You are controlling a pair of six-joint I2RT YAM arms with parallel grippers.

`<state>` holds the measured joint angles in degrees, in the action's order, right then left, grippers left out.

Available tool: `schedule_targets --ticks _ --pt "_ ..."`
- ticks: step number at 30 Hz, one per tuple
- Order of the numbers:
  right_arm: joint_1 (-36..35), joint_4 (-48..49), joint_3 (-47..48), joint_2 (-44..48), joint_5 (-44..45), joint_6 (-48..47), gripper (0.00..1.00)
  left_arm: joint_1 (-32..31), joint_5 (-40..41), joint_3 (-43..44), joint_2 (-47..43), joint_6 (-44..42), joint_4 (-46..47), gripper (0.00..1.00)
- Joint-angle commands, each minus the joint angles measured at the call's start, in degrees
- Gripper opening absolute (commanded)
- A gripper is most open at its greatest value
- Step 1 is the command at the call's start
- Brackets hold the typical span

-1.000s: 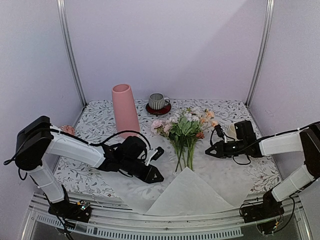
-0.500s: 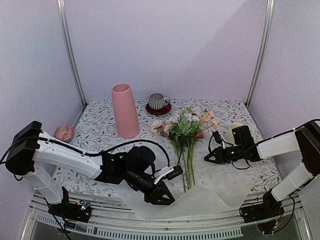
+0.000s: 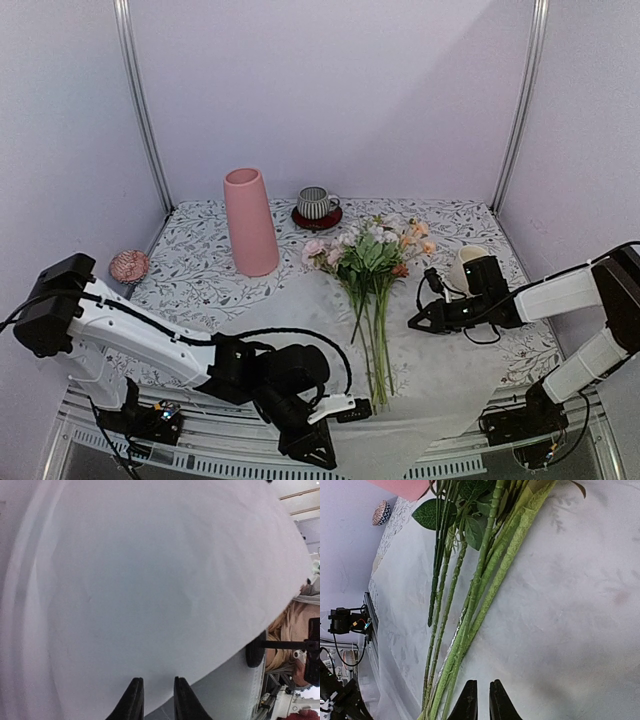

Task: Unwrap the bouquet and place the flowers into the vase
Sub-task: Unfold the quarter-folded wrapping paper from the folded wrapping paper, then pick up the fake flower from the flattened wrapping paper.

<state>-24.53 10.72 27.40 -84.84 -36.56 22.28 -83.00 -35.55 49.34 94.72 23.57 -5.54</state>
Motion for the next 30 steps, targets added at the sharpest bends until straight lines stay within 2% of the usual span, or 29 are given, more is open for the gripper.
schedule_targets --ticks 1,6,13,24,30 --pt "-1.6 -1.1 -0.5 2.6 -0.6 0.2 0.10 -0.9 2.7 0.6 4.1 -0.8 -1.6 0.23" --pt "-3.5 -7.0 1.1 6.4 0.1 -1.1 0.10 -1.2 4.2 1.3 3.7 -1.6 -1.0 0.23" --pt "-4.8 -11.8 1.9 13.8 0.0 -1.6 0.10 -0.6 15.3 1.5 -3.7 -2.2 -2.5 0.25" --pt "-8.5 -8.8 -0.1 23.2 -2.5 0.4 0.10 6.5 27.1 -6.7 -16.3 1.9 1.8 0.27" --pt "-10.9 -8.4 0.3 25.3 2.4 1.6 0.03 10.8 33.9 -11.1 -21.8 4.1 3.3 0.26"
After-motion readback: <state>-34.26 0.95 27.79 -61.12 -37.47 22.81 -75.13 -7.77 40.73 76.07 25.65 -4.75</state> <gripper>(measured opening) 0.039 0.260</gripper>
